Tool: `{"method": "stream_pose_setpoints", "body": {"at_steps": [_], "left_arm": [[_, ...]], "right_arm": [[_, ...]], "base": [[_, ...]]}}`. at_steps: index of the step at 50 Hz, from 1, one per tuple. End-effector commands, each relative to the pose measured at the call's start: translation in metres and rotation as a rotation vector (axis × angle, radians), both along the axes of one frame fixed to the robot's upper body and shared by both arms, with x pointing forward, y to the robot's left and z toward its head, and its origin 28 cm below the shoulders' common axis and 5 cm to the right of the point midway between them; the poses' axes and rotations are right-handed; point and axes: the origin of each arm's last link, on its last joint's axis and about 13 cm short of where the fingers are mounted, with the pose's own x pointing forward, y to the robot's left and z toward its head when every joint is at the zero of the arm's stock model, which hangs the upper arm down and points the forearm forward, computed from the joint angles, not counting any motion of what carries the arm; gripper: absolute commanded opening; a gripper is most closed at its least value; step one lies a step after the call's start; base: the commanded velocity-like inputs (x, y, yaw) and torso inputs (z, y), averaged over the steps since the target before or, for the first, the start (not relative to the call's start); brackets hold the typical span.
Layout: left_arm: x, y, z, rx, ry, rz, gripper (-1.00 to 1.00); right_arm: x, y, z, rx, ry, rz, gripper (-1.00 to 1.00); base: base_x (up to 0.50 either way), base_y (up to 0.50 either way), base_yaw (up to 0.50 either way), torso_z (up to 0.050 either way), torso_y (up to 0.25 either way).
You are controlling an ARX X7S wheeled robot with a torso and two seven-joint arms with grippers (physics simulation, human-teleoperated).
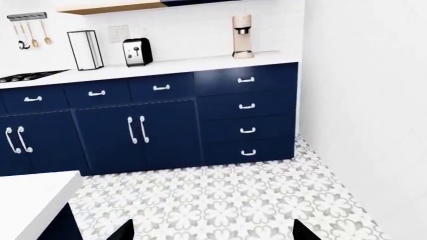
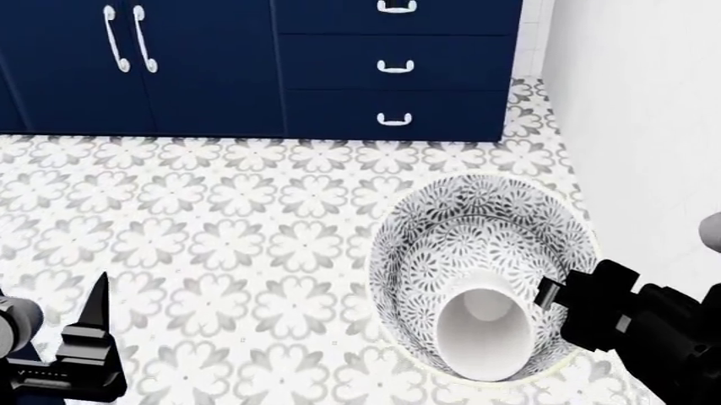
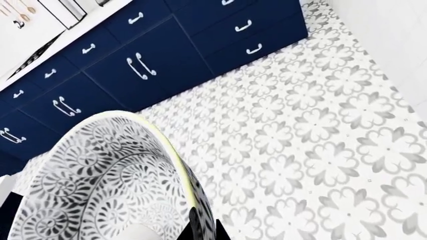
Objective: Place the cup inside the bowl on the dining table and move the bowl to any counter.
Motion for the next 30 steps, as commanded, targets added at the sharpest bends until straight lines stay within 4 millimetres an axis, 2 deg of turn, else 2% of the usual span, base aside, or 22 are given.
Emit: {"method": "stream_pose_setpoints", "body": {"at_steps": [1, 30], "left_arm": [[-0.0001, 0.0001, -0.0004, -0.001, 0.001, -0.001, 1.00], [-0.0006, 0.0008, -0.0012, -0.005, 0.002, 0.004, 1.00]], "right_arm": [[0.0007, -0.0003, 0.0066, 0.021, -0.033, 0.008, -1.00], [0.0012, 0.0002, 0.0046, 0.015, -0.029, 0.009, -1.00]], "base": [[0.50, 0.00, 0.00, 0.000, 0.011], [0.50, 0.00, 0.00, 0.000, 0.002]]}}
